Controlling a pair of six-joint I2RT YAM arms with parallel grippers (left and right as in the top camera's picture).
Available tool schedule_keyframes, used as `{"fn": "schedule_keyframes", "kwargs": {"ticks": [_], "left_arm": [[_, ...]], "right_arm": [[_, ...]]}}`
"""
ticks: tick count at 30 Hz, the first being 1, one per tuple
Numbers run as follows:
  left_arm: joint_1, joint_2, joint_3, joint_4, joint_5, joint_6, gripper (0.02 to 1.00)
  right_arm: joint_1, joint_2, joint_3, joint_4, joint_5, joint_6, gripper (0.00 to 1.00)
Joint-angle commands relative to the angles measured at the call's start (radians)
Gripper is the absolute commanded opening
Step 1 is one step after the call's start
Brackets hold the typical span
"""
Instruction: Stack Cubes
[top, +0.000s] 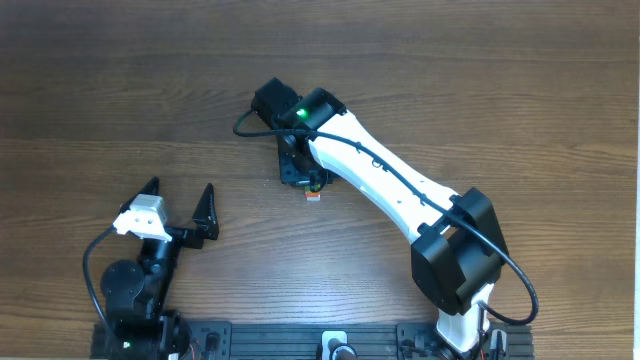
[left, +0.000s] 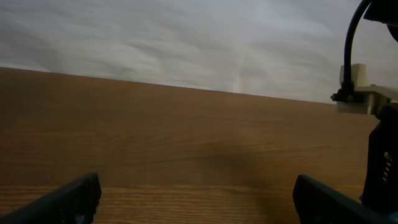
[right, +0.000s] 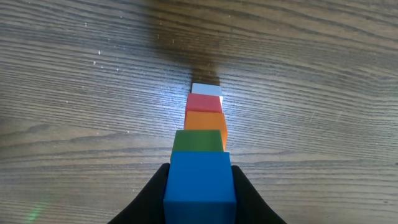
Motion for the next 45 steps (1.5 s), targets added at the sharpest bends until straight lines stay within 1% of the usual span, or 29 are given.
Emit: {"fn": "schedule_keyframes", "kwargs": {"ticks": [1, 4, 7, 8, 9, 13, 14, 18, 22, 23, 27, 34, 36, 40, 42, 45], "left_arm": [[-0.005, -0.007, -0.01, 0.004, 0.009, 0.014, 1.0], [-0.005, -0.007, -0.01, 0.004, 0.009, 0.014, 1.0], [-0.005, -0.007, -0.01, 0.004, 0.009, 0.014, 1.0], [-0.005, -0.007, -0.01, 0.004, 0.009, 0.014, 0.998], [-0.005, -0.007, -0.01, 0.004, 0.009, 0.014, 0.996], [-0.005, -0.007, -0.01, 0.004, 0.009, 0.014, 1.0], [-0.005, -0.007, -0.01, 0.004, 0.009, 0.014, 0.996], [-0.005, -0.007, -0.01, 0.004, 0.009, 0.014, 0.996], [-0.005, -0.007, -0.01, 0.004, 0.009, 0.014, 1.0], [-0.005, -0.007, -0.01, 0.004, 0.009, 0.014, 0.998], [-0.005, -0.007, -0.01, 0.004, 0.009, 0.014, 1.0], [-0.005, -0.007, -0.01, 0.004, 0.009, 0.014, 0.996], [-0.005, -0.007, -0.01, 0.004, 0.009, 0.014, 1.0], [-0.005, -0.007, -0.01, 0.004, 0.009, 0.014, 1.0], [-0.005, -0.007, -0.01, 0.004, 0.009, 0.014, 0.998], [-0.005, -0.007, -0.01, 0.004, 0.009, 0.014, 0.996]], "right_arm": [[0.006, 0.025, 0.02, 0.0, 0.002, -0.005, 0.163], [0.006, 0.025, 0.02, -0.001, 0.002, -0.005, 0.224], [0.006, 0.026, 0.02, 0.0, 0.003, -0.005, 0.305], [0.006, 0.026, 0.02, -0.001, 0.002, -0.005, 0.36], [0.006, 0.026, 0.02, -0.001, 0.002, -0.005, 0.389], [0.006, 0.026, 0.02, 0.0, 0.002, -0.005, 0.481], [0.006, 0.026, 0.02, 0.0, 0.003, -0.005, 0.524], [-0.002, 0.025, 0.02, 0.008, 0.003, -0.008, 0.752], [-0.039, 0.016, 0.023, 0.042, 0.01, -0.053, 0.958], [-0.054, 0.012, 0.025, 0.055, 0.018, -0.066, 0.991], [-0.146, -0.018, 0.049, 0.115, 0.045, -0.153, 0.991], [-0.37, -0.118, 0.09, 0.166, 0.047, -0.313, 0.991], [-0.437, -0.16, 0.082, 0.156, 0.085, -0.34, 0.991], [-0.552, -0.272, -0.027, 0.183, 0.145, -0.393, 0.993], [-0.609, -0.351, -0.129, 0.224, 0.15, -0.43, 0.993], [-0.691, -0.487, -0.301, 0.293, 0.149, -0.455, 0.993]]}}
